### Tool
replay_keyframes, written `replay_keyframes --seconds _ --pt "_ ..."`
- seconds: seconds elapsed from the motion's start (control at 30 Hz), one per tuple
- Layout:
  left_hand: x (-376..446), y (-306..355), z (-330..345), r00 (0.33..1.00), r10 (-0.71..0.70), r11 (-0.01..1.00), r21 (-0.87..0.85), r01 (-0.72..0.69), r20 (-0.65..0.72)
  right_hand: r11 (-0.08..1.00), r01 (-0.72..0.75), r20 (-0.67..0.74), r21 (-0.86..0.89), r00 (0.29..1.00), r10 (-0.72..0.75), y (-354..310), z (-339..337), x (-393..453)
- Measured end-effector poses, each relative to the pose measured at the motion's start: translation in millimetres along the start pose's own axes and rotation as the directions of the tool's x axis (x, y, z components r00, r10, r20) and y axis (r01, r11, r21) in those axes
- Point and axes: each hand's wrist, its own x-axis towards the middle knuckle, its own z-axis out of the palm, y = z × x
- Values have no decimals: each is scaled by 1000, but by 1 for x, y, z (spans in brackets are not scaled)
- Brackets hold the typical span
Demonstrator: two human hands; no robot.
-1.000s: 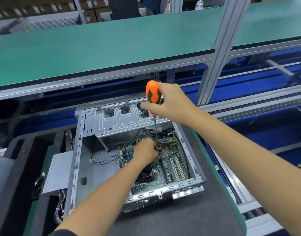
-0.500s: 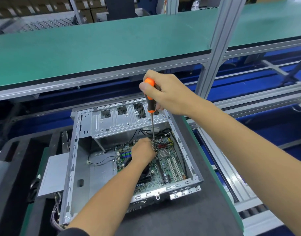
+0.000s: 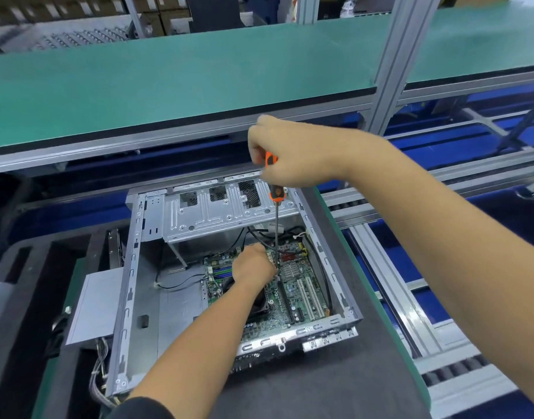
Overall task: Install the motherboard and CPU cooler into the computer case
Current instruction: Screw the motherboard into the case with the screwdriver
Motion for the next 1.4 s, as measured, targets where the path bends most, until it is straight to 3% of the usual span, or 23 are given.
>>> replay_keyframes --seconds 0.07,0.17,0.27,0.33,0.43,0.53,0.67,0.73,0.83,0.93,1.1,1.17,1.3,1.4 --pt "1 -1 0 1000 -26 999 -43 26 5 1000 2 90 0 996 -2 -1 -8 -1" --pt "2 0 0 1000 -23 999 -36 24 14 991 -11 -54 -137 999 3 -3 -1 4" --pt "0 0 -1 999 -40 999 -28 40 13 966 -118 -174 -229 982 79 -2 4 4" --pt "1 0 -1 999 -51 998 -26 51 12 966 -111 -81 -233 992 94 0 -1 2" --pt "3 0 0 998 -61 998 -25 61 17 997 -69 140 -36 987 73 2 -12 -1" --pt "2 0 -2 998 -54 998 -14 54 22 998 -50 34 -26 998 51 2 -12 -2" --pt "-1 2 -2 999 -39 999 -3 40 17 981 -92 -90 -173 993 78 -1 -4 0" --pt "-1 1 -2 999 -48 998 -31 49 11 976 -107 -98 -191 991 89 -4 -1 0" --pt "-1 2 -3 998 -62 997 -49 62 17 981 -38 -5 -189 999 38 -6 -2 -2" --pt "-2 2 -3 997 -75 996 -53 76 23 997 -2 35 -75 999 4 -4 -4 -3" --pt "-1 2 -3 996 -91 994 -63 92 22 1000 1 -79 -12 997 -2 -1 2 -2" --pt "-1 2 -2 997 -74 996 -45 75 15 995 20 -75 93 997 -13 -1 7 -1" --pt "0 2 -2 999 -47 999 -21 47 3 944 -13 -159 330 985 69 -1 30 1" --pt "0 2 -2 999 -51 999 -6 51 12 923 -13 -241 386 964 114 2 37 3"
